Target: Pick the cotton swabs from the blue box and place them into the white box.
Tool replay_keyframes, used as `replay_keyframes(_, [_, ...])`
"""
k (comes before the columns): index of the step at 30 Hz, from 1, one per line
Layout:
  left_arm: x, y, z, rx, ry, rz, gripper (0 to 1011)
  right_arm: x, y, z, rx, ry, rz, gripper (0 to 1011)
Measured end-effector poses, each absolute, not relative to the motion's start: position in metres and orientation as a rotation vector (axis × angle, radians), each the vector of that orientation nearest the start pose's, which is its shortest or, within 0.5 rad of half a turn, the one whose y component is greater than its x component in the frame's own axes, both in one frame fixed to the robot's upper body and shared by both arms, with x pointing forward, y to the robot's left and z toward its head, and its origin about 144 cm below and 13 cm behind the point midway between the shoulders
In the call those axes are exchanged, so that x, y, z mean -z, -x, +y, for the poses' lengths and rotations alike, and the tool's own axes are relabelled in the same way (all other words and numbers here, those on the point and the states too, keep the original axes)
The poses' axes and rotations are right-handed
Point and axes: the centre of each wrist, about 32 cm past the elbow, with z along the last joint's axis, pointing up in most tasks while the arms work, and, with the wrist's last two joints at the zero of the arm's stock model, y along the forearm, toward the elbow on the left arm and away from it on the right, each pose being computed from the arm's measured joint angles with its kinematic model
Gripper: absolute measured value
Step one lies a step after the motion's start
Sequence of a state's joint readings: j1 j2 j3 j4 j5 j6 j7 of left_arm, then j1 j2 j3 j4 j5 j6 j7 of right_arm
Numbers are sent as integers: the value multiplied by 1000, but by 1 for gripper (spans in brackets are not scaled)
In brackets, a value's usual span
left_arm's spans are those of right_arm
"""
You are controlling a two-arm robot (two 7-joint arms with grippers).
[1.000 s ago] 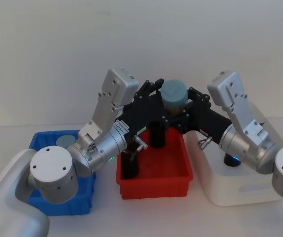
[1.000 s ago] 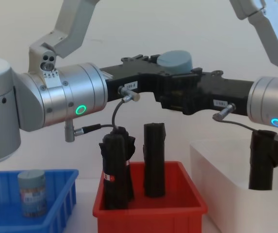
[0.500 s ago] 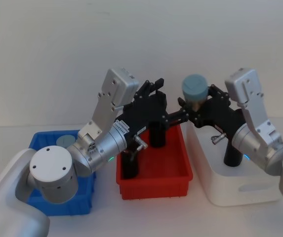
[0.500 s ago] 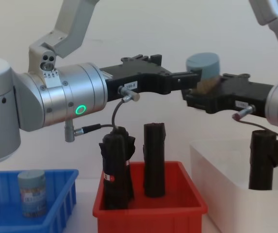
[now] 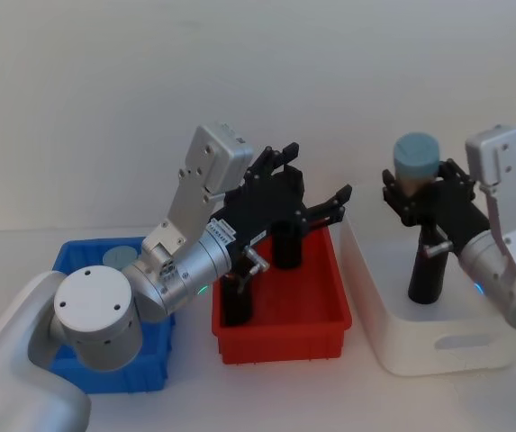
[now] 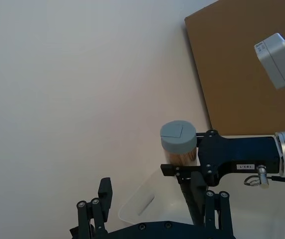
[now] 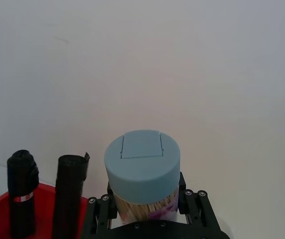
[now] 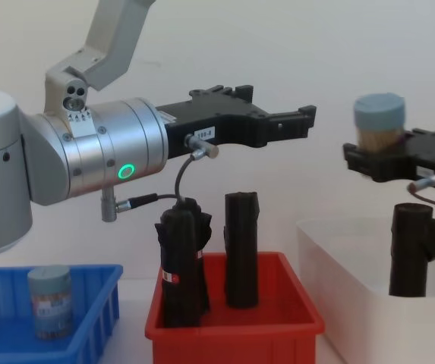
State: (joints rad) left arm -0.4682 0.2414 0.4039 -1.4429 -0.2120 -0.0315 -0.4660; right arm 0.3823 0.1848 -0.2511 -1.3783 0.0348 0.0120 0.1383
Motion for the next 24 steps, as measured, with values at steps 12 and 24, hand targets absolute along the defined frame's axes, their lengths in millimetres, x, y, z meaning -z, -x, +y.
replay_keyframes(12, [-1255,-560,184,-751,35,-314,1004,-1203,-559,-224,1382,26,-86,647])
replay_keyframes(24, [-1255,-560,184,-751,35,-314,1004,-1205,-568,-225,1396,-49,56,689])
